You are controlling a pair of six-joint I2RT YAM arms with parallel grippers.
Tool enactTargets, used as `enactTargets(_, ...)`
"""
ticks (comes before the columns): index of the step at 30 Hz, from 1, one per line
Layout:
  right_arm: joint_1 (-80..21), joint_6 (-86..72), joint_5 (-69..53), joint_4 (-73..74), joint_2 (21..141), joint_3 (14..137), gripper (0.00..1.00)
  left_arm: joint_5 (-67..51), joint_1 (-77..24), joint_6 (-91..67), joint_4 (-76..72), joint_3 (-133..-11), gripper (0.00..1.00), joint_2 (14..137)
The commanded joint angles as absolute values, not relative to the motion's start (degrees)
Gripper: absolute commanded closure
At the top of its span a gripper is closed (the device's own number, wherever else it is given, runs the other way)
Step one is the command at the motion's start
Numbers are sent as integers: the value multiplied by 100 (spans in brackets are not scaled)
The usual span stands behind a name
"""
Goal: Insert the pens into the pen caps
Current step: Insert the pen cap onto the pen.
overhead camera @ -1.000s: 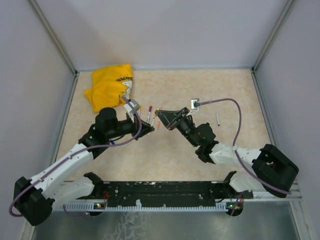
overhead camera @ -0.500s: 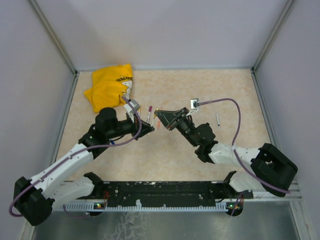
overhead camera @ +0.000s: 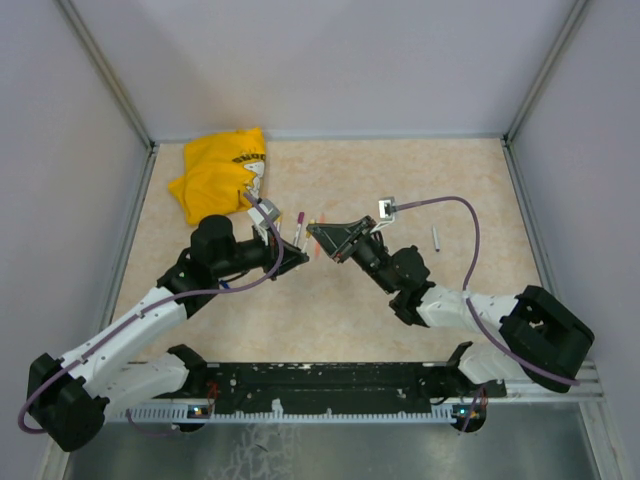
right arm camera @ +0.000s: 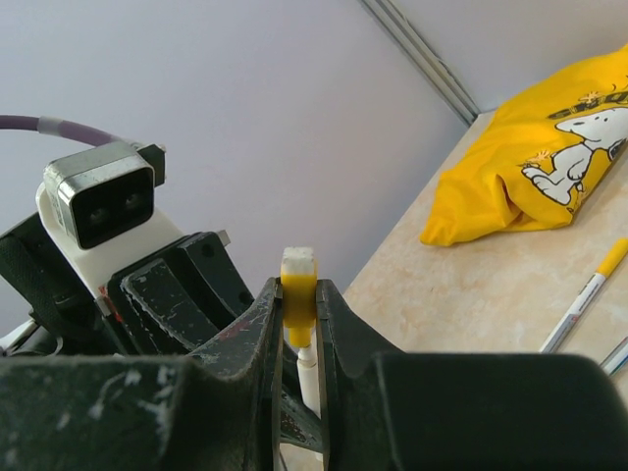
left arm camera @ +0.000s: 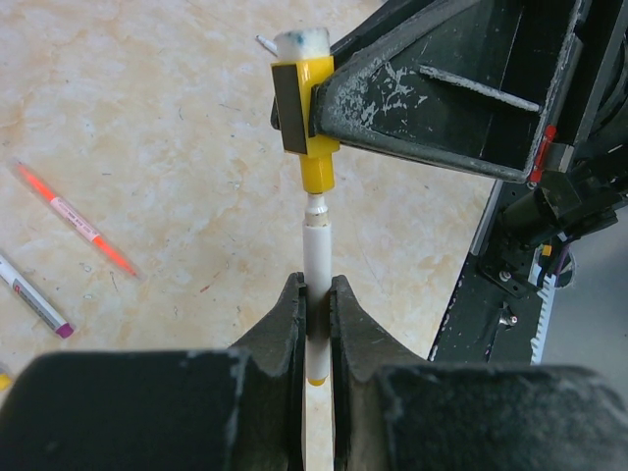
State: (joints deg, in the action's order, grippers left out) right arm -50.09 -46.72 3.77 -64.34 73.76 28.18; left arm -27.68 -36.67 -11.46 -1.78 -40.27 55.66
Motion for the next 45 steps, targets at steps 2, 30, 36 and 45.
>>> enactTargets(2,-4994,-4702,324,-6785,7343,2791,100,-2749,-3691,-1054,-362,-4034,100,5475)
enactTargets(30,-5137,-4630,-290,-7067,7378,2531,100,-2163,-3691,-870,-442,-4365,100,5519)
enactTargets(36,-5164,-4315,-423,-6504,7139,2632,100,-1921,-3691,-871,-587,-4510,100,5470)
enactTargets(45,-5170,-3686,-803,-5488,6710,3117,95,-1676,-3691,-827,-882,-4763,100,5360)
